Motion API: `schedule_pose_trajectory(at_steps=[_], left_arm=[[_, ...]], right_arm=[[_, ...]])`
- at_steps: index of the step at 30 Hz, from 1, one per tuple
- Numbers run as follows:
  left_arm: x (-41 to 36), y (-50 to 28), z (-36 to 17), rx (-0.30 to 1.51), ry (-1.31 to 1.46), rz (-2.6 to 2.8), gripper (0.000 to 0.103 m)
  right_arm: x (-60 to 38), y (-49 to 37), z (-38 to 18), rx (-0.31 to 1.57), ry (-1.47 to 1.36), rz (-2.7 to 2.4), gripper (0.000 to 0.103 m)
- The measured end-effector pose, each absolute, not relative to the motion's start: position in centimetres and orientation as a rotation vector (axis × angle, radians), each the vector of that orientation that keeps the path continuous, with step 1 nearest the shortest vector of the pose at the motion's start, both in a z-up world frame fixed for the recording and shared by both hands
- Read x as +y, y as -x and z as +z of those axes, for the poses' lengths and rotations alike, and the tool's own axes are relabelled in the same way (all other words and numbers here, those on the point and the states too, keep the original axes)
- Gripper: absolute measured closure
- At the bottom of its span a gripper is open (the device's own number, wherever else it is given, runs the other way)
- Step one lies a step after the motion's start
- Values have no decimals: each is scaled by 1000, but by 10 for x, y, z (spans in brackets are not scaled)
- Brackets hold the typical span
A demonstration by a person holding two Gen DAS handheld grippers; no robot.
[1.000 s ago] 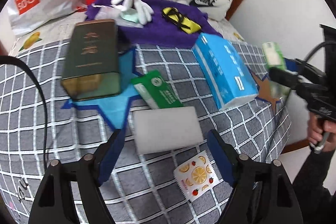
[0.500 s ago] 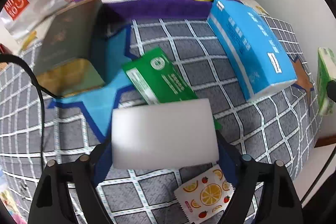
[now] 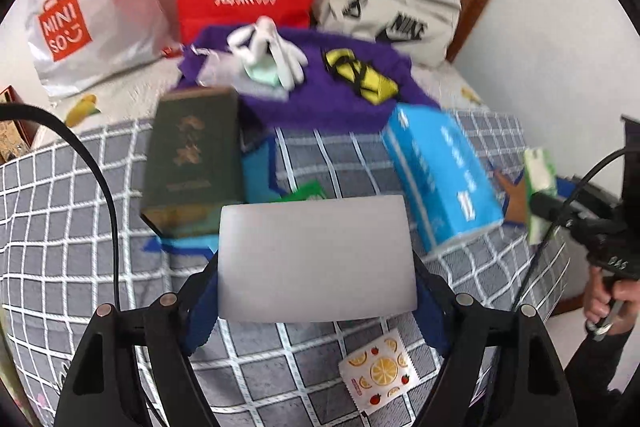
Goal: Organize soft objects
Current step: 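Grasp the white sponge with the left gripper while the right gripper lifts the green packet, then carry the sponge and green packet with both grippers over the purple towel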
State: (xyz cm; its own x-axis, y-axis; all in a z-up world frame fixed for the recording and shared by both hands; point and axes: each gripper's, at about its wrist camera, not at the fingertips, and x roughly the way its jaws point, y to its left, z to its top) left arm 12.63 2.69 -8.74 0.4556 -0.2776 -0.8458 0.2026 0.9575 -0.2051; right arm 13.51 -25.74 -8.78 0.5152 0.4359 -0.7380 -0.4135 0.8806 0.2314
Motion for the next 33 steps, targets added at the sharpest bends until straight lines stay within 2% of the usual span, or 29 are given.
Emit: schedule_pose_trajectory(at_steps=[12,28,33], left_arm=[[52,-171,-51,960,97,-270,23],[44,-294,-35,953,77,-231,23],[39,-317,-39,940,87,-228,23]], right_arm=[[-253,-199,-71,841,-86,475,43],[-233,-337,-37,805,-147,433,42],[-229,-365,-56,823,-155,420,42]])
